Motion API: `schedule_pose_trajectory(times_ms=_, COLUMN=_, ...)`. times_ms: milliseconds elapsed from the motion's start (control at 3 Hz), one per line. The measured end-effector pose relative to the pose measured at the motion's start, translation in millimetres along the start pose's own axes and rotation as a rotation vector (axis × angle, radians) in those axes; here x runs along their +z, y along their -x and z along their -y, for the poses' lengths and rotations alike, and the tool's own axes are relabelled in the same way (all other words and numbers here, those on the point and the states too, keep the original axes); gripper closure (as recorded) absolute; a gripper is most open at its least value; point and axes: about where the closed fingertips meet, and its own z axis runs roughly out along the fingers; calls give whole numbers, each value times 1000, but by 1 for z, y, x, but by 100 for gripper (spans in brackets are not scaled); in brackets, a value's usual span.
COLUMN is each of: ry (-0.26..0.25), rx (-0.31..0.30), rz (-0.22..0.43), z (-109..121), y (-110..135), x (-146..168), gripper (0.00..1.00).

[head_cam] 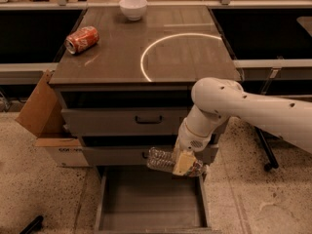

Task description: Place water bottle into bottom drawer

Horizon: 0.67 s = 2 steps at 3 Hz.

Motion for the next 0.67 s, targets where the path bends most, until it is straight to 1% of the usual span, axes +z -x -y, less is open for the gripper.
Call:
schedule_pose_trajectory(times_ms=333, ry=-3, rx=53, rz=27, z=1, y=-3, x=30, gripper=100)
schedule_pose_trajectory(times_ms=667, ry=0, rx=146, rz=51, z=2, y=-10, x=100, gripper=100)
